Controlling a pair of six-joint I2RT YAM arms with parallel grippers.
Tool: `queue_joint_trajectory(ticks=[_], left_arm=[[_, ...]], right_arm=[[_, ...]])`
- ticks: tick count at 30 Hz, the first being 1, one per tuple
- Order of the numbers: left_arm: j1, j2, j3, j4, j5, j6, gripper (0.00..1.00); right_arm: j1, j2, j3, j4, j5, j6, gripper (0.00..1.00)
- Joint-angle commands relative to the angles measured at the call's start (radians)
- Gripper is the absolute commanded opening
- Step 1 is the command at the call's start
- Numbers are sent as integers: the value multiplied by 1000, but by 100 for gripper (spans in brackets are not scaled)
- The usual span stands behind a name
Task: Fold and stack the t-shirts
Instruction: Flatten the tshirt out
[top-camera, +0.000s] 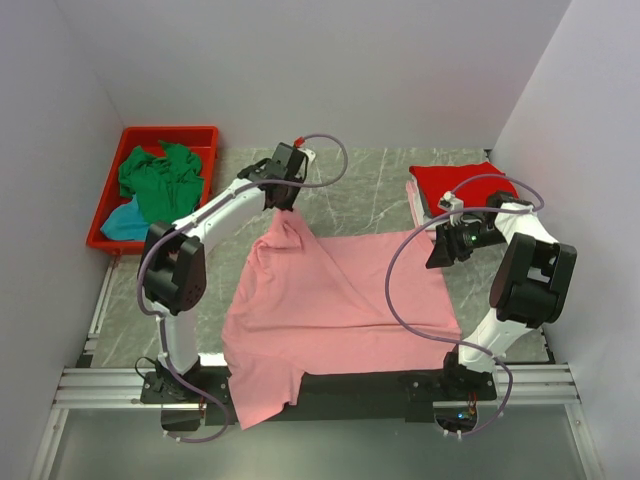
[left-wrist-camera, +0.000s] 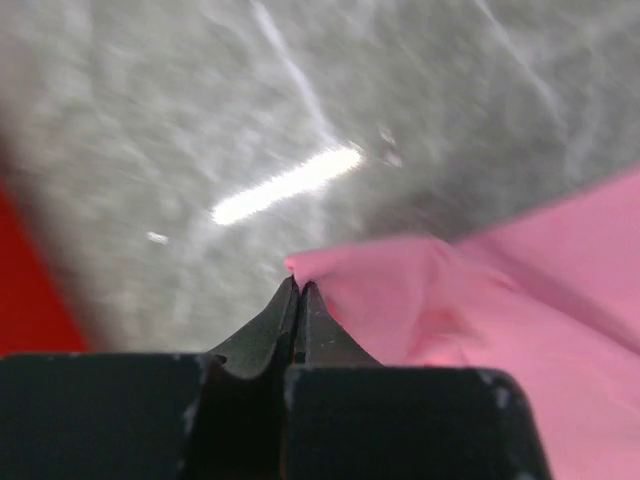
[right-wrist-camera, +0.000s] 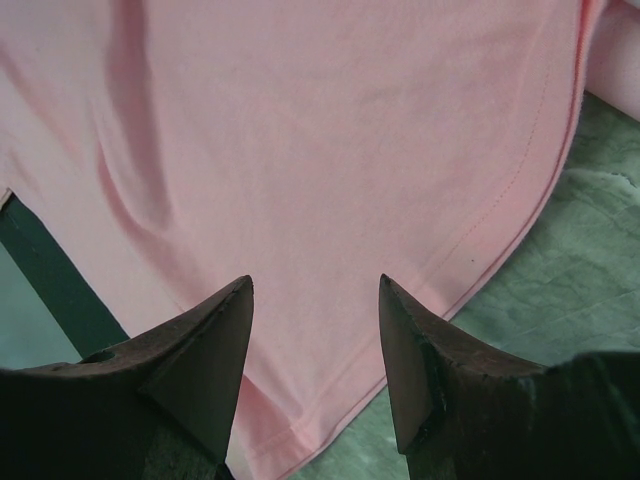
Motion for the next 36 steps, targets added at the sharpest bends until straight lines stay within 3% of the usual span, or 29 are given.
queue_joint_trajectory(ticks=[1,7,11,13,15,16,18,20,21,23,24,25,29,36], left_arm=[[4,28,53,140,-188,218,0],[10,123,93,314,-278,492,0],[60,236,125,499,-382,581,1],[99,333,185,510,-436,552,34],[113,393,248,535,-535,529,55],[114,399,252,568,-575,510,79],[113,386,249,613,-673,469,99],[117,356,300,496,-631,307,99],[120,315,309,415,-532,241,98],[139,265,280,236,-357,98,87],[146,208,253,199,-271,70,77],[157,182,221,153,-111,41,74],[173,74,13,156,131,-5,65],[189,155,44,26,290,24,52]], right_arm=[[-4,15,40,-10,-23,-12,60],[-4,32,45,-5,-23,-12,60],[-2,41,51,-11,-38,-12,60],[-4,37,51,-8,-40,-12,60],[-2,30,46,-8,-32,-14,60],[-2,27,43,-2,-20,-14,60],[-2,15,31,9,-6,-12,60],[-1,9,26,21,8,-9,60],[1,6,25,22,9,-9,60],[5,7,22,25,6,-9,60],[7,7,19,29,6,-7,60],[10,9,17,36,3,-4,60],[21,26,19,41,-15,3,60],[27,21,2,45,-29,8,60]])
